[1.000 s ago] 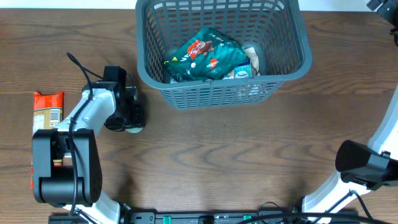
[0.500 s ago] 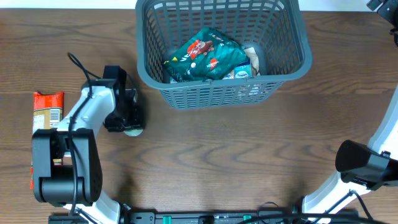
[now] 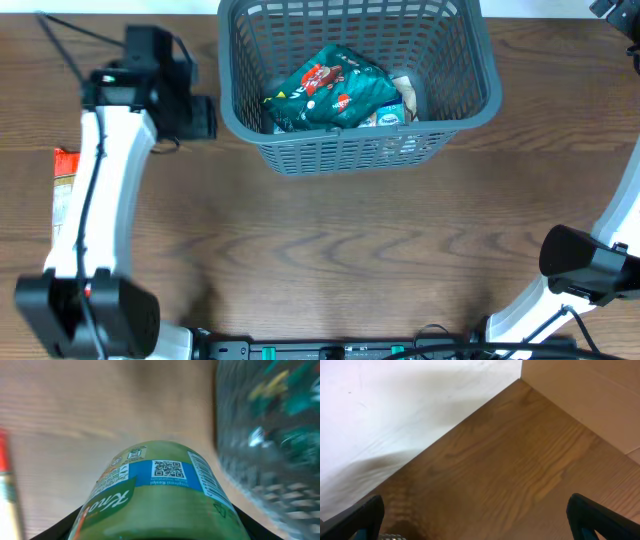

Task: Pack container
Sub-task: 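Lift the green bottle with the left gripper and place it in the basket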

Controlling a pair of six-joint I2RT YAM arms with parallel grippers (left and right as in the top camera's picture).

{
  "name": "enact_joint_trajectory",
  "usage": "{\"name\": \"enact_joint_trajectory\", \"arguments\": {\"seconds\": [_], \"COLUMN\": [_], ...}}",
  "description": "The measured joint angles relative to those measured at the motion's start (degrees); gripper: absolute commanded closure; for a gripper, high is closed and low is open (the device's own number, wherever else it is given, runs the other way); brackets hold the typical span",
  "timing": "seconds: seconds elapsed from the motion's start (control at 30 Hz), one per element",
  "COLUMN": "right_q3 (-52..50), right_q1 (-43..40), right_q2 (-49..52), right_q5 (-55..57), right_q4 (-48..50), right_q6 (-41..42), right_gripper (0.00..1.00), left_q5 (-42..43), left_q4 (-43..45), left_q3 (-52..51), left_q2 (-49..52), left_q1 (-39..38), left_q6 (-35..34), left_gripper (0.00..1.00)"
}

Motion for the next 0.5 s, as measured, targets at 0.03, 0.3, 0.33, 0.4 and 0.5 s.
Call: {"name": "enact_joint_trajectory", "arguments": {"seconds": [0.03, 0.3, 0.33, 0.4, 0.5], "right_q3": [0.00, 0.00, 0.00, 0.00, 0.00], "right_q1": [0.00, 0.00, 0.00, 0.00, 0.00], "right_q2": [0.00, 0.00, 0.00, 0.00, 0.00], "right_q5": [0.00, 0.02, 0.02, 0.02, 0.02], "right_q4": [0.00, 0.00, 0.00, 0.00, 0.00], "right_q6": [0.00, 0.00, 0.00, 0.00, 0.00], "right_gripper": [0.01, 0.01, 0.01, 0.01, 0.01], "left_q5": [-0.74, -0.94, 0.09, 2.54, 6.82], "left_q4": [-0.37, 1.77, 3.17, 5.62, 9.38], "left_q3": [1.99, 12.41, 12.74, 13.09, 13.20], "left_q2": [-0.92, -8.57, -9.60, -11.23, -12.79], "left_q1": [0.00, -0.37, -0.68, -1.66, -4.22], "left_q6": [-0.09, -0.17, -0.13, -0.13, -0.13], "left_gripper": [0.94, 0.94, 0.94, 0.95, 0.94]}}
